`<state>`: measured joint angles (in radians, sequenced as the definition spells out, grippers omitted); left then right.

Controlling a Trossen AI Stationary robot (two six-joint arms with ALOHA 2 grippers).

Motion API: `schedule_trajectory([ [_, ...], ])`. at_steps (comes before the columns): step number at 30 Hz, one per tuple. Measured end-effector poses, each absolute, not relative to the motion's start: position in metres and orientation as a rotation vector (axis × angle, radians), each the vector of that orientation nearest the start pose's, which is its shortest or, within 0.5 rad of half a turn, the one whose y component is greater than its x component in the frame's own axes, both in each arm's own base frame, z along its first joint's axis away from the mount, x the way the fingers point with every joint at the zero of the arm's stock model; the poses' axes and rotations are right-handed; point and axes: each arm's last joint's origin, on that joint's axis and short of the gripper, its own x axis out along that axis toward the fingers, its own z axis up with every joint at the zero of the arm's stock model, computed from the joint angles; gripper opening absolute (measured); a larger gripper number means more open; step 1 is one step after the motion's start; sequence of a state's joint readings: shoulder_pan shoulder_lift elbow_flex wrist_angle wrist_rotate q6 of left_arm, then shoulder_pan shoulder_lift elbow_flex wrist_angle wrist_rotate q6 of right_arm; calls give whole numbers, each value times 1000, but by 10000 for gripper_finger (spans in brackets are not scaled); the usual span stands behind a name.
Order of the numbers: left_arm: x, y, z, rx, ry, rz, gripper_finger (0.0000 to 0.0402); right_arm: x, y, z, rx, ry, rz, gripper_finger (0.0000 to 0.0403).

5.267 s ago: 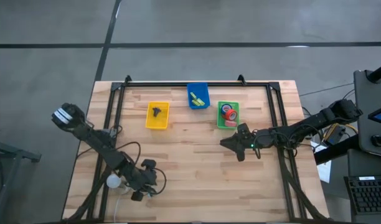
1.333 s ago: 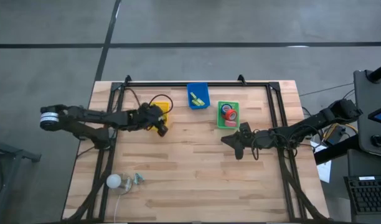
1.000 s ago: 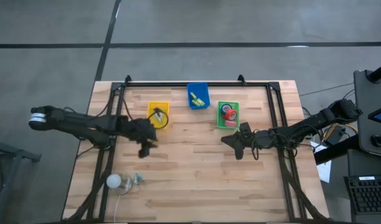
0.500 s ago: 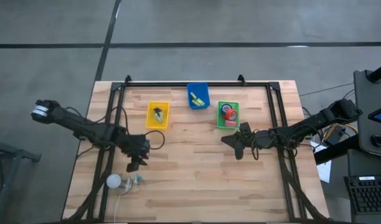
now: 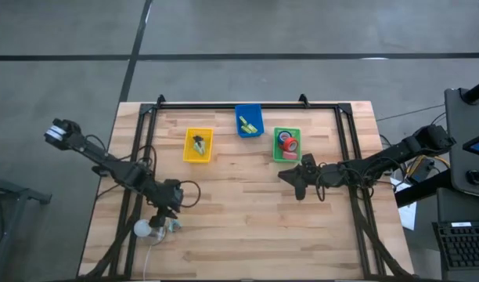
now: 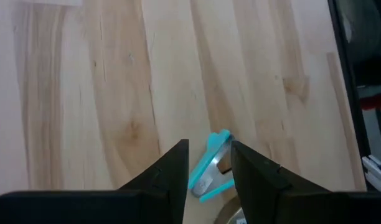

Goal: Pick and place Stapler, Stapler remover, tape
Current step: Put the light blue staple remover into the yellow basket

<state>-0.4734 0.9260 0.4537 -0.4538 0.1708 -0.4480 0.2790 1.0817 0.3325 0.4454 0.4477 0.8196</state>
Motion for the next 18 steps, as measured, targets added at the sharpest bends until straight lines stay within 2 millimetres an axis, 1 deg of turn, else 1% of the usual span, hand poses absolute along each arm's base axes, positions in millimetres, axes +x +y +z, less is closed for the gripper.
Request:
schedule_trajectory([
  [3, 144, -82, 179, -263, 1041, -374, 114, 201, 45, 186, 704, 198, -272, 52],
  [9, 149, -91, 179, -268, 993, -419, 102, 201, 45, 186, 704, 198, -272, 55],
  [18, 151, -103, 168, -266, 1065, -423, 98, 201, 45, 186, 704, 198, -271, 62],
])
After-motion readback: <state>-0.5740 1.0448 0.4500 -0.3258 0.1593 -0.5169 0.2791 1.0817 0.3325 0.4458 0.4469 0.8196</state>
